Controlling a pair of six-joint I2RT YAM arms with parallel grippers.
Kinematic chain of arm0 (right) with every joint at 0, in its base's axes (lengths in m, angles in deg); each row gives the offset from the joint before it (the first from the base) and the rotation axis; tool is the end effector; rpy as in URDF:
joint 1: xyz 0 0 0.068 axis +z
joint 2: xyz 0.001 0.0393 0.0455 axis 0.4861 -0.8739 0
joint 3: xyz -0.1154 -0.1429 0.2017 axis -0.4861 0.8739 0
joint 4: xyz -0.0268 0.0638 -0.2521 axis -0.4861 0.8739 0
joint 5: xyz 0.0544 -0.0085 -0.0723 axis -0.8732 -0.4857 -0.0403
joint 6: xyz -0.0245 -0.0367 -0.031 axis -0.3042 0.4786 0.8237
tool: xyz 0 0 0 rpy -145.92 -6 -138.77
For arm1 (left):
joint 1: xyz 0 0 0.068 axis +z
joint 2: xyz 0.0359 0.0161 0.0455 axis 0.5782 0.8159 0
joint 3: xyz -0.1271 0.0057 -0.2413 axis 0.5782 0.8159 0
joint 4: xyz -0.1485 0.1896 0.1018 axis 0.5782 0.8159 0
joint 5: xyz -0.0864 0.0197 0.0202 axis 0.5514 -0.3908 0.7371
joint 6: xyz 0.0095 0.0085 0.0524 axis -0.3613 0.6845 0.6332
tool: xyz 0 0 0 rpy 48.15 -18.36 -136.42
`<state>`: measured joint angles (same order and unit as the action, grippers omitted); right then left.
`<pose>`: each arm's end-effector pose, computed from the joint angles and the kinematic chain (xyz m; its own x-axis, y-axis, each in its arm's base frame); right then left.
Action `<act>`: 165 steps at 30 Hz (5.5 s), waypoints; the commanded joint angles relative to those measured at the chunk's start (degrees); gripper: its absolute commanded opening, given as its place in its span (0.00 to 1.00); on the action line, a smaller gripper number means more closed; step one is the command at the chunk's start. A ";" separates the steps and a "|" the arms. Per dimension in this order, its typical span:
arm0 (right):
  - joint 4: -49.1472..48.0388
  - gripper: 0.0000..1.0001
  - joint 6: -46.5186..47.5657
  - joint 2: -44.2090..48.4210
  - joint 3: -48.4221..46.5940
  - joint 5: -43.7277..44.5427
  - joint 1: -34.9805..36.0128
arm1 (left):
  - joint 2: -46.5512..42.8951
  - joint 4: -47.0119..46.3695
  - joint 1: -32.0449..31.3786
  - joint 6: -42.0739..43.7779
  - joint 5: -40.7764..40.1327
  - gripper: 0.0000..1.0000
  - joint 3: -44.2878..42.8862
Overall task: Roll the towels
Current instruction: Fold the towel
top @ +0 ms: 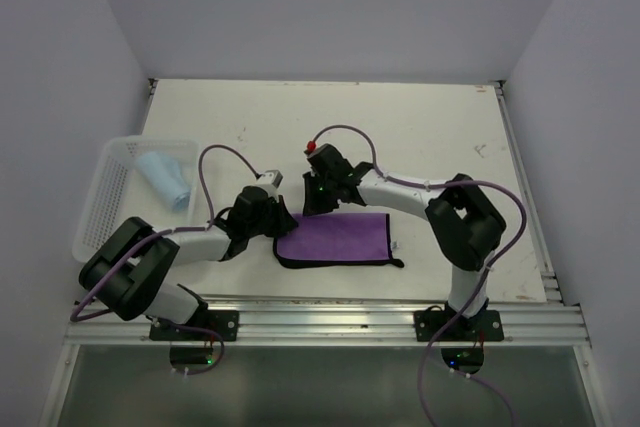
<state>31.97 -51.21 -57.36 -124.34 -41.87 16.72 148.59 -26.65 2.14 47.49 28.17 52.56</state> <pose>0.2750 0.2894 0.1872 -0.9009 -0.0802 -0.4265 -0.2854 0.8499 0.4430 0.2076 -0.1415 0.1311 -0.7801 -0.1903 -0.5960 0.2115 0.8164 -0.5374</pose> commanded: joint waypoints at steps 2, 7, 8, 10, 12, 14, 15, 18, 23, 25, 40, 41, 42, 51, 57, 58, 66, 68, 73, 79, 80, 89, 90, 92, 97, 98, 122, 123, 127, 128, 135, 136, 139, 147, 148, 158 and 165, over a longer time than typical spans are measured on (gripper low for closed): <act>-2.77 0.12 -1.72 -2.15 -2.76 -2.27 -0.10 | 0.03 -2.83 -0.30 -0.82 -0.94 0.00 -0.03; -3.48 0.11 -1.72 -3.65 -2.77 -2.45 0.08 | 0.03 -2.65 -0.30 -1.34 -0.85 0.00 0.06; -3.48 0.11 -1.81 -3.92 -2.77 -2.53 -0.01 | 0.12 -2.65 -0.30 -1.35 -0.85 0.00 -0.03; -3.74 0.11 -1.81 -4.36 -2.50 -2.62 -0.10 | 0.21 -2.30 -0.30 -1.43 -0.76 0.00 -0.20; -3.74 0.11 -1.81 -4.79 -2.06 -2.01 -0.01 | -0.06 -1.95 -0.30 -1.52 -0.76 0.00 -0.38; -3.57 0.11 -1.72 -4.97 -1.63 -1.57 -0.10 | -0.32 -1.25 -0.21 -1.35 -0.85 0.00 -0.55; -3.48 0.11 -1.63 -5.06 -1.45 -1.31 -0.10 | -0.32 -0.72 -0.30 -1.43 -1.20 0.00 -0.64; -3.30 0.11 -1.37 -5.24 -1.01 -0.95 -0.10 | -0.50 1.74 -0.30 -1.61 -2.08 0.00 -1.35; -2.69 0.11 -0.40 -5.24 -0.57 -0.34 -0.36 | -1.20 2.71 -0.30 -2.49 -2.78 0.00 -0.91; -2.77 0.11 -0.32 -5.15 -0.31 -0.34 -0.71 | -1.03 2.97 -0.30 -2.75 -2.87 0.00 -1.08; -3.83 0.12 0.83 -3.66 4.53 -0.51 -3.17 | 0.03 4.11 -0.30 -3.28 -3.57 0.00 -1.87; -3.83 0.13 1.00 -3.48 4.70 -0.60 -3.26 | 0.03 4.20 -0.30 -3.19 -3.49 0.00 -1.87; -3.83 0.13 1.09 -3.30 4.79 -0.60 -3.44 | 0.12 4.20 -0.30 -3.19 -3.57 0.00 -1.87; -2.25 0.18 2.41 -0.76 5.49 -0.07 -4.32 | 0.38 4.29 -0.30 -3.37 -3.84 0.00 -2.05; -1.02 0.23 3.20 0.74 5.59 -0.16 -4.58 | 0.38 4.38 -0.30 -3.72 -3.66 0.00 -1.96; -1.02 0.23 3.29 0.91 5.67 -0.16 -4.58 | 0.47 4.38 -0.30 -3.81 -3.84 0.00 -1.87; -1.28 0.24 3.11 2.41 6.38 -0.60 -4.49 | -1.11 1.67 -0.30 -3.46 -2.17 0.00 -2.49; -1.72 0.21 2.94 1.80 6.64 -1.12 -4.49 | -2.78 0.52 -0.21 -2.23 -1.12 0.00 -3.10; -2.68 0.17 2.67 0.83 6.81 -1.57 -4.49 | -3.58 1.65 -0.30 -0.38 -1.11 0.00 -6.44; -2.60 0.17 2.85 0.74 6.73 -1.57 -4.58 | 0.46 1.40 -0.30 -0.02 -1.55 0.00 -5.04; -2.42 0.17 2.85 0.83 6.73 -1.48 -4.58 | 0.90 0.09 -0.30 -0.20 -1.38 0.00 -4.34; -2.42 0.17 3.03 0.21 6.81 -1.30 -4.67 | 1.26 0.32 -0.30 0.32 -5.41 0.00 -1.52; -2.34 0.17 2.85 0.13 6.81 -1.30 -4.67 | 1.35 1.03 -0.30 0.24 -7.51 0.00 -2.13; -2.42 0.18 2.94 0.30 6.81 -1.30 -4.58 | 0.82 1.57 -0.30 -0.20 -11.56 0.00 -2.23; -1.37 0.26 3.29 1.00 6.64 -1.13 -4.67 | 1.52 2.35 -0.12 -1.87 -13.86 0.00 -3.45; -1.28 0.26 3.46 1.18 6.64 -1.04 -4.58 | 2.66 2.44 -0.12 -2.48 -13.77 0.00 -4.15; 0.92 0.37 6.28 11.63 16.47 1.25 -7.65 | 6.18 4.29 1.37 -5.57 -13.86 0.00 -4.77; 0.57 0.38 6.28 12.25 18.05 1.16 -8.09 | 6.36 4.46 1.63 -5.48 -13.77 0.00 -4.86; 0.39 0.39 6.45 14.71 20.78 0.54 -9.94 | 7.24 6.04 4.53 -4.51 -12.63 0.00 -5.74; 0.65 0.39 6.80 15.50 21.05 0.46 -10.29 | 7.32 6.22 5.06 -4.25 -12.02 0.00 -5.74; 1.71 0.42 8.04 18.49 23.25 0.72 -12.14 | 7.23 7.10 7.52 -3.63 -11.40 0.00 -6.44; 1.80 0.42 8.21 18.67 23.51 0.72 -12.23 | 7.32 7.19 7.70 -3.72 -11.40 0.00 -6.53; 1.88 0.43 8.74 19.55 24.39 0.81 -12.66 | 8.03 6.93 7.79 -3.98 -10.87 0.00 -6.27; 1.62 0.44 9.27 19.20 25.54 0.37 -13.37 | 4.08 5.87 7.79 -1.52 -10.52 0.00 -4.60; 1.62 0.44 9.27 19.37 25.36 0.19 -13.28 | 3.38 6.22 7.79 -1.35 -10.87 0.00 -4.60; 7.94 0.45 9.88 29.73 20.79 2.30 -13.28 | -9.01 -0.38 7.00 2.34 -5.59 0.00 -0.37; 8.56 0.44 4.70 36.33 29.56 4.94 -13.02 | -16.14 9.89 6.82 3.67 -9.27 0.30 -5.55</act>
<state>37.81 -43.91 -22.72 -98.72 -38.68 3.73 135.10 -21.10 9.15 49.13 21.50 50.96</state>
